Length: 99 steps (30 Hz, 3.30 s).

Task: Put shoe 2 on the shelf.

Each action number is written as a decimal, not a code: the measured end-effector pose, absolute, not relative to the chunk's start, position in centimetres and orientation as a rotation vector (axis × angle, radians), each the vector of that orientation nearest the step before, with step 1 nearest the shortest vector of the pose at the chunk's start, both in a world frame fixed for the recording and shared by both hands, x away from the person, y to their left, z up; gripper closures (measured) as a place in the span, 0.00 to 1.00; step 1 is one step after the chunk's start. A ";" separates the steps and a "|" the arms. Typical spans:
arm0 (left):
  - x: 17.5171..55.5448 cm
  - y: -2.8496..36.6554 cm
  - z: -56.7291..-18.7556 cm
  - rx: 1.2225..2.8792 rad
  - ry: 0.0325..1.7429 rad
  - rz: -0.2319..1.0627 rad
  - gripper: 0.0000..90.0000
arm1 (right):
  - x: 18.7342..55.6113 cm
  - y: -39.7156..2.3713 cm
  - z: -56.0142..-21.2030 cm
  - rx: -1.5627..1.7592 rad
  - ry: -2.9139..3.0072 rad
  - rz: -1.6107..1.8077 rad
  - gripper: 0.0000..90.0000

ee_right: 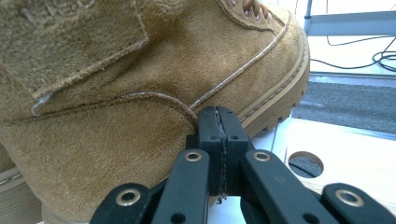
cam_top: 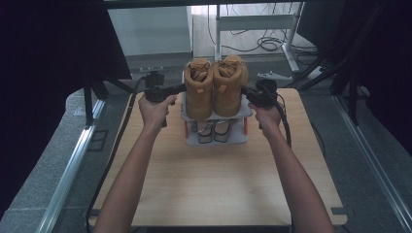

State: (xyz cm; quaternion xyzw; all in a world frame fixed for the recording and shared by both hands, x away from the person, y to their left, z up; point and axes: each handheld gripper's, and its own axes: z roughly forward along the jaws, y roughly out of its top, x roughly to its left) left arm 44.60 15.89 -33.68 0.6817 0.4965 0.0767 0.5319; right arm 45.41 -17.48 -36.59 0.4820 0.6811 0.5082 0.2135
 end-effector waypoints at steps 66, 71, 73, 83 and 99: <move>33.2 21.9 -41.4 1.580 1.070 0.241 0.64 | 35.7 -22.9 -41.2 1.225 1.903 1.689 0.69; 31.9 21.8 -43.6 1.607 1.068 0.234 0.61 | 33.9 -23.1 -43.0 1.222 1.926 1.668 0.67; 31.4 21.6 -44.5 1.624 1.068 0.222 0.59 | 33.2 -23.2 -43.8 1.222 1.936 1.661 0.67; 29.4 20.9 -48.5 1.709 1.068 0.204 0.55 | 30.2 -23.0 -47.5 1.207 2.038 1.573 0.63; 28.8 20.5 -49.3 1.716 1.067 0.222 0.51 | 28.9 -22.5 -49.0 1.163 2.056 1.545 0.57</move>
